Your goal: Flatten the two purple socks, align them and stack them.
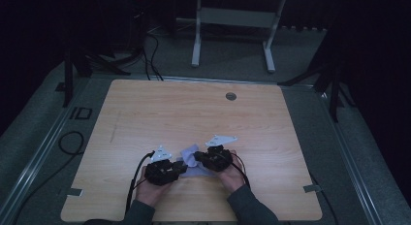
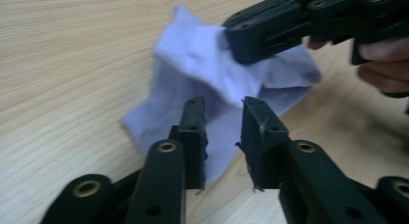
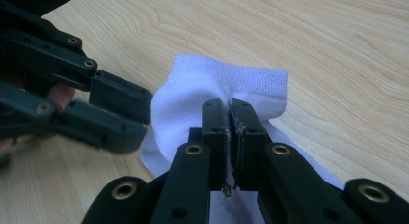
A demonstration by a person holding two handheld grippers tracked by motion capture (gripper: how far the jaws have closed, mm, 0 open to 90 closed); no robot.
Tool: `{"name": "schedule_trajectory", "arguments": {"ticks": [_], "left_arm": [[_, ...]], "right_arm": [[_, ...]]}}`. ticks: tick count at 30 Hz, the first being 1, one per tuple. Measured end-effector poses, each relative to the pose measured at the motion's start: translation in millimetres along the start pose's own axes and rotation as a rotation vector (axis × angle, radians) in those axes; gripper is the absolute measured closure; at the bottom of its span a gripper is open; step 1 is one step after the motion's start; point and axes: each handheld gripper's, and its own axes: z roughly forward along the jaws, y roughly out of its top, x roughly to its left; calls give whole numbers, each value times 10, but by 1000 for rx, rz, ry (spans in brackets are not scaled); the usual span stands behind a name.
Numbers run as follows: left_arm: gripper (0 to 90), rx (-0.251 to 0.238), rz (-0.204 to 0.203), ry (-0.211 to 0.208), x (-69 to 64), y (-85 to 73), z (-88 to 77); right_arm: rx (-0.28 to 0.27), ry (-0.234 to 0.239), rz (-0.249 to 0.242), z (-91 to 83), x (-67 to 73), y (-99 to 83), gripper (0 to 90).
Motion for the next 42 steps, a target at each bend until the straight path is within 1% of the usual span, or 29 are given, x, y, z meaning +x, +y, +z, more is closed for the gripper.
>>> {"name": "schedule_trajectory", "arguments": {"ticks": [1, 2, 3, 4, 5, 6, 9, 10, 11, 12, 16, 19, 24, 27, 32, 34, 36, 39, 41, 42], "left_arm": [[673, 0, -5, -13, 0, 1, 11], [658, 1, -5, -18, 1, 3, 19], [654, 1, -5, -18, 1, 3, 19], [654, 0, -17, -20, 1, 10, 54], [654, 0, -17, -20, 1, 10, 54], [669, -2, -21, -16, 6, 21, 88], [754, -4, -20, -8, 6, 32, 107], [798, 3, -20, 4, 7, 37, 118], [834, 3, -20, 4, 7, 37, 118], [871, 9, -30, 7, 17, 34, 128], [885, 21, -12, 15, 10, 41, 127], [886, 19, -10, 22, 6, 45, 128], [886, 26, -13, 43, 27, 29, 141], [886, 28, -15, 48, 37, 25, 142], [886, 33, -18, 51, 42, 17, 142], [886, 36, -17, 52, 45, 14, 139], [886, 39, -18, 53, 46, 11, 143], [886, 40, -19, 52, 43, 7, 152], [886, 40, -20, 52, 40, 6, 157], [885, 41, -19, 53, 40, 6, 158]], "right_arm": [[0, 1, 0, 1, 1, 0, 857], [1, 1, -1, 2, 3, 0, 857], [1, 1, -1, 2, 3, 0, 857], [0, 6, -4, 5, 7, -1, 857], [0, 6, -4, 5, 7, -1, 857], [1, 9, -6, 10, 13, -3, 857], [2, 12, -10, 18, 21, -6, 857], [3, 13, -10, 20, 24, -8, 856], [4, 15, -10, 23, 25, -9, 856], [6, 15, -11, 26, 25, -9, 856], [14, 21, -16, 33, 20, -12, 843], [6, 18, -18, 8, 15, -7, 802], [-23, 11, -14, -103, -17, 18, 748], [-40, 3, -10, -195, -53, 31, 741], [-89, -25, 16, -418, -157, 50, 719], [-103, -47, 23, -536, -222, 44, 711], [-97, -73, 24, -619, -277, 22, 705], [-59, -103, 31, -684, -362, -47, 701], [-6, -134, 26, -674, -408, -140, 700], [13, -138, 29, -655, -420, -190, 702]]}}
